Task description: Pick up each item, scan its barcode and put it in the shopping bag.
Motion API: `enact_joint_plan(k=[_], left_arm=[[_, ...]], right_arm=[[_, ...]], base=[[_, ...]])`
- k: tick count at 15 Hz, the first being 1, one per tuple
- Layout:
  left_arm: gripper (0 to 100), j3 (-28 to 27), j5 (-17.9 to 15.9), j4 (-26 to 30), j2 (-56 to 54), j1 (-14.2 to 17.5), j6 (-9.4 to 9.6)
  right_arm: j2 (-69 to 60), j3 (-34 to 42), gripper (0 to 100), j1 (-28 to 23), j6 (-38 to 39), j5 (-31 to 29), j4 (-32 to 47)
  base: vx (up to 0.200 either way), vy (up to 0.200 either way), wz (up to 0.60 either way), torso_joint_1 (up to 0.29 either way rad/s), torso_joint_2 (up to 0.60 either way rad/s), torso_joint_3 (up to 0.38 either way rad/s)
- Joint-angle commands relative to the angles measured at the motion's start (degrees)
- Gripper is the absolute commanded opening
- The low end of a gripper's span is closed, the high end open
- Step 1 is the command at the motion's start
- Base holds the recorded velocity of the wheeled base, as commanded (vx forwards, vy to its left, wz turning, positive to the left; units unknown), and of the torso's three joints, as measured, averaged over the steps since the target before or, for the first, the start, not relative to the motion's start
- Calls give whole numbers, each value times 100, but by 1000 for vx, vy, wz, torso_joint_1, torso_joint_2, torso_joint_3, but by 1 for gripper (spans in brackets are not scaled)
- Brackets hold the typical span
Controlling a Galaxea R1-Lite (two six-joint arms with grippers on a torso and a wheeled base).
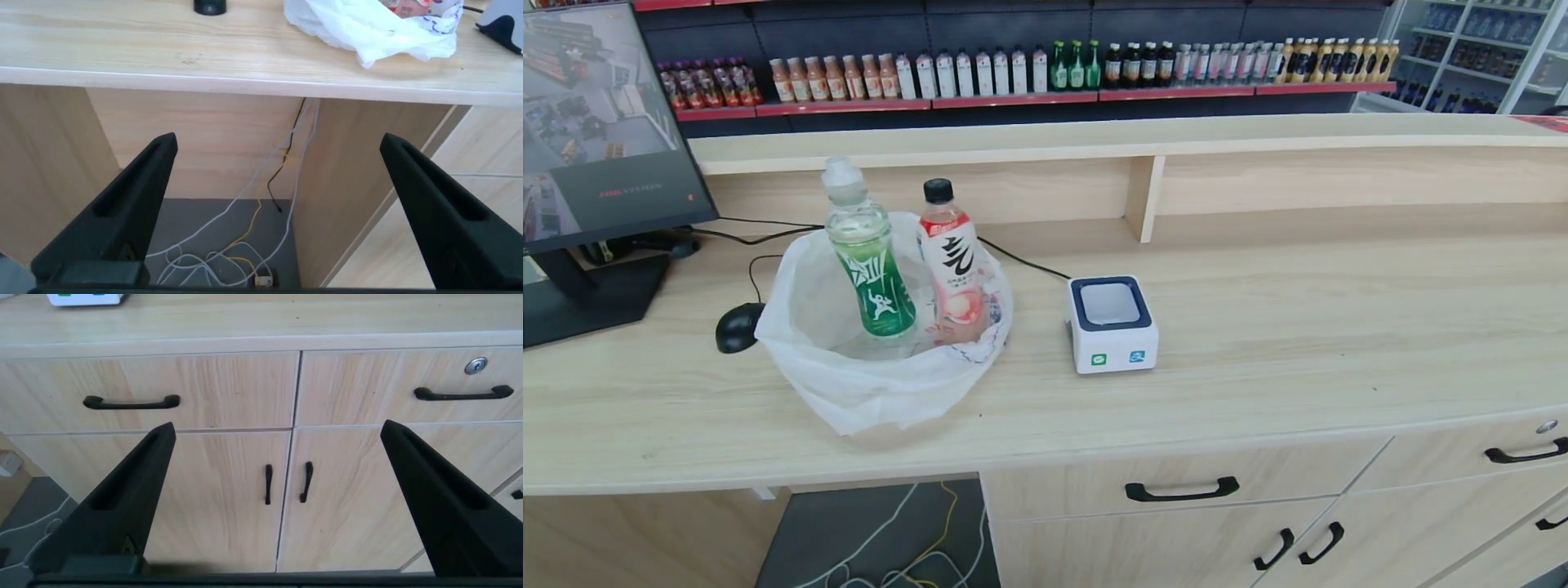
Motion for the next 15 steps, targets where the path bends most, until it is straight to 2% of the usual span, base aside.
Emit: enact_joint_plan(k=[1,15], left_arm=[[100,0,2,0,0,1,1],[100,0,2,0,0,1,1]], right_arm=[[9,1,100,4,-3,2,2],[9,1,100,4,-3,2,2]], base=[[0,0,0,0,0,0],[0,0,0,0,0,0]])
